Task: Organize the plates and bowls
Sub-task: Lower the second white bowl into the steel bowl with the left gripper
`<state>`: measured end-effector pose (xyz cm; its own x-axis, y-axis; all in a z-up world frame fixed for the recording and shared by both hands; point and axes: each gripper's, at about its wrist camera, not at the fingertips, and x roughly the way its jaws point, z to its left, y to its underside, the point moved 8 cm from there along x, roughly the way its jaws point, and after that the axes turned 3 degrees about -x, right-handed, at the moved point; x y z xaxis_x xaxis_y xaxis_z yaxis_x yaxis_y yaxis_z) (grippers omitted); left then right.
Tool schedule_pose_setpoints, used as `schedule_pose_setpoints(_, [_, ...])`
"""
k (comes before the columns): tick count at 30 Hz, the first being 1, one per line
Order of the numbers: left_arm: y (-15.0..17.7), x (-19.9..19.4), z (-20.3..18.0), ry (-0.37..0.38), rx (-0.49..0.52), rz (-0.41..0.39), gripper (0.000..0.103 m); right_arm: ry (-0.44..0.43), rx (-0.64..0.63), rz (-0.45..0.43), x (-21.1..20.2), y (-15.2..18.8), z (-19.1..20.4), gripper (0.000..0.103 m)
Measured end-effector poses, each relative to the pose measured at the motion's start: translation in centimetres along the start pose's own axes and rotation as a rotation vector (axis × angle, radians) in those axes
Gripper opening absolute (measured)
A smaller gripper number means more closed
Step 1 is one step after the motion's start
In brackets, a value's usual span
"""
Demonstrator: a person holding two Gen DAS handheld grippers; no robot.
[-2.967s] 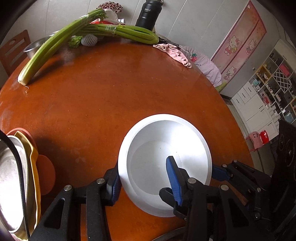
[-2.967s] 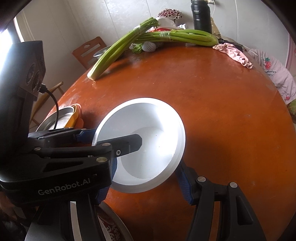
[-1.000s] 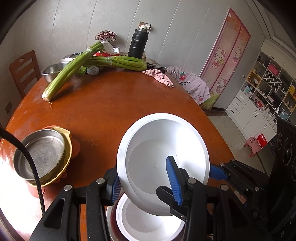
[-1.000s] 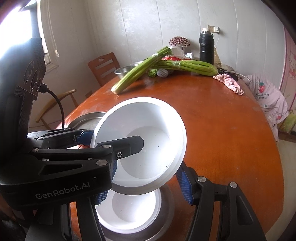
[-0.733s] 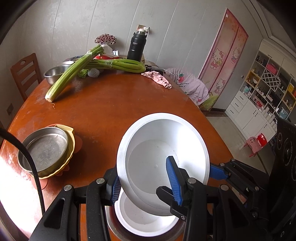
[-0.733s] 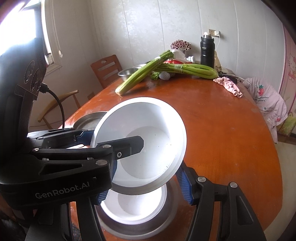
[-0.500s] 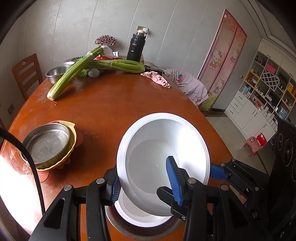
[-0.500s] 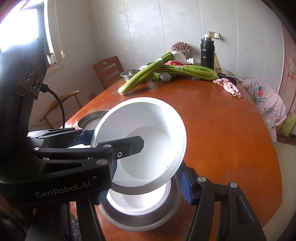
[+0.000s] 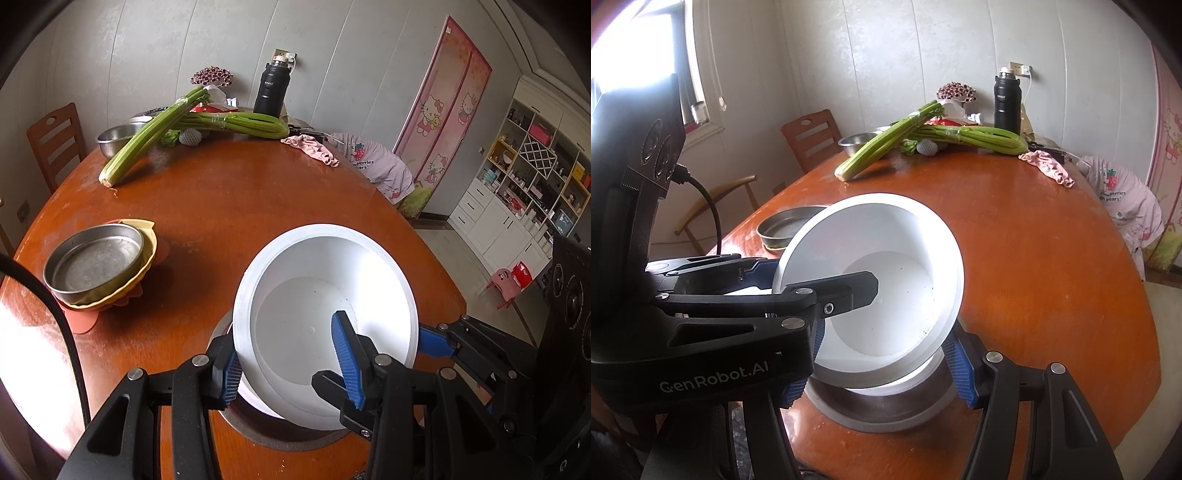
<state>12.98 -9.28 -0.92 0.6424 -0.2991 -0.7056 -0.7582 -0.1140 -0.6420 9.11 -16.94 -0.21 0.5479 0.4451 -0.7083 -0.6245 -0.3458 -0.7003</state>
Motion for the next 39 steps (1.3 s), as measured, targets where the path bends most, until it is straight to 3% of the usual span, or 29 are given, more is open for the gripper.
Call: schedule_pose_setpoints(39, [2.4,2.2,0.6,-0.009,-0.007,0.066,0.045,0.020,-0.007,0.065,1.9,2.9,0.4,0.066])
